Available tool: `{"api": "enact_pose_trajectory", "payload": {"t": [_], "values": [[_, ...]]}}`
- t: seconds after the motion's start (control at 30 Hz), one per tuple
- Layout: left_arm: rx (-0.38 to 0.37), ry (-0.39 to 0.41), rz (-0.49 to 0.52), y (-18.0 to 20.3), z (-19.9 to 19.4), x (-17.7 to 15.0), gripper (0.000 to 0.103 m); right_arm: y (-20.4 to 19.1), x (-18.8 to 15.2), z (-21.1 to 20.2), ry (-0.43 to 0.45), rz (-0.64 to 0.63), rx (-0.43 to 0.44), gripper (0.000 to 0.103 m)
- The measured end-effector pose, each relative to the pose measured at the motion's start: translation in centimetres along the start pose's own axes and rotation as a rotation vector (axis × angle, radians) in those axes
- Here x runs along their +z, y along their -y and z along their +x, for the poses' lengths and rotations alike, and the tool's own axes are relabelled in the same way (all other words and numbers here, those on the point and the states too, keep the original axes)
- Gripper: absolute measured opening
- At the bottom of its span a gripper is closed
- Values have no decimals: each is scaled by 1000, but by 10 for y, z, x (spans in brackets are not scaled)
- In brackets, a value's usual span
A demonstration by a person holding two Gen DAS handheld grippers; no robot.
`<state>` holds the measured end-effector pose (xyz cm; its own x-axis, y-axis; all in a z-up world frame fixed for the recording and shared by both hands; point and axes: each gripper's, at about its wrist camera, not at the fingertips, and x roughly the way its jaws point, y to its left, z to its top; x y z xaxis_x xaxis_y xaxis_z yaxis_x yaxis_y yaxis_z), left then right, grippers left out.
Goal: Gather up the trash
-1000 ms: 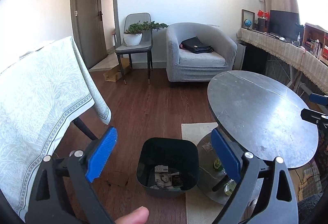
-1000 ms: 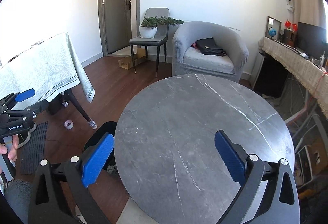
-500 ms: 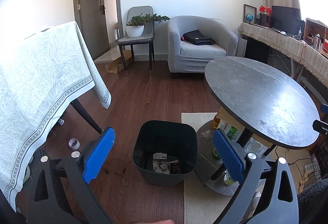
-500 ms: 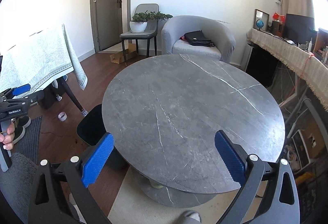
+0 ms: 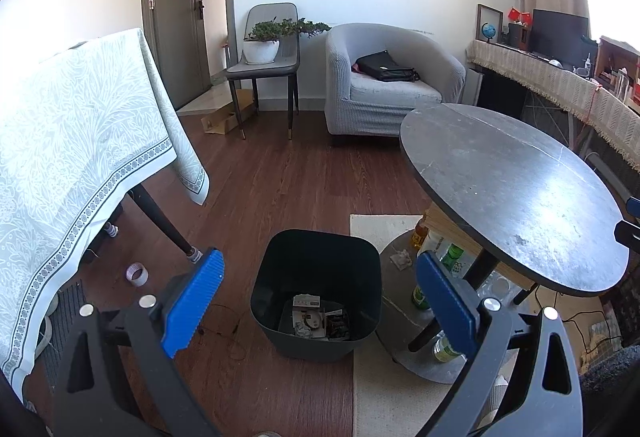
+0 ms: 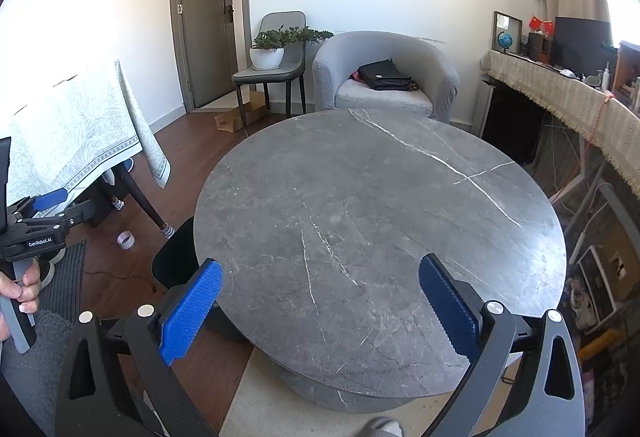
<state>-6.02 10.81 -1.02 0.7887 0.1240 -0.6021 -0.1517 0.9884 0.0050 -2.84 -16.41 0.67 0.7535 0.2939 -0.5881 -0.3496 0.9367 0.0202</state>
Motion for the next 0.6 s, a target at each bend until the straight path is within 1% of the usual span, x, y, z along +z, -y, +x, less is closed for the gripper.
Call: {"api": "enact_pose_trajectory", "payload": {"t": [0.1,0.2,0.4,0.6], "values": [[-3,-15,-7,0,5,1,98,-2,2,4,-4,-20,-8,99],[-11,-40,-13,1,10,0,98,0,2,6,-20,-11,-1,99],[-9,-34,1,3,8,0,98,-1,1,2,-6,-8,-3,99],[-11,-33,-2,3,7,0,98,-2,2,3,-13,-10,-3,99]]}}
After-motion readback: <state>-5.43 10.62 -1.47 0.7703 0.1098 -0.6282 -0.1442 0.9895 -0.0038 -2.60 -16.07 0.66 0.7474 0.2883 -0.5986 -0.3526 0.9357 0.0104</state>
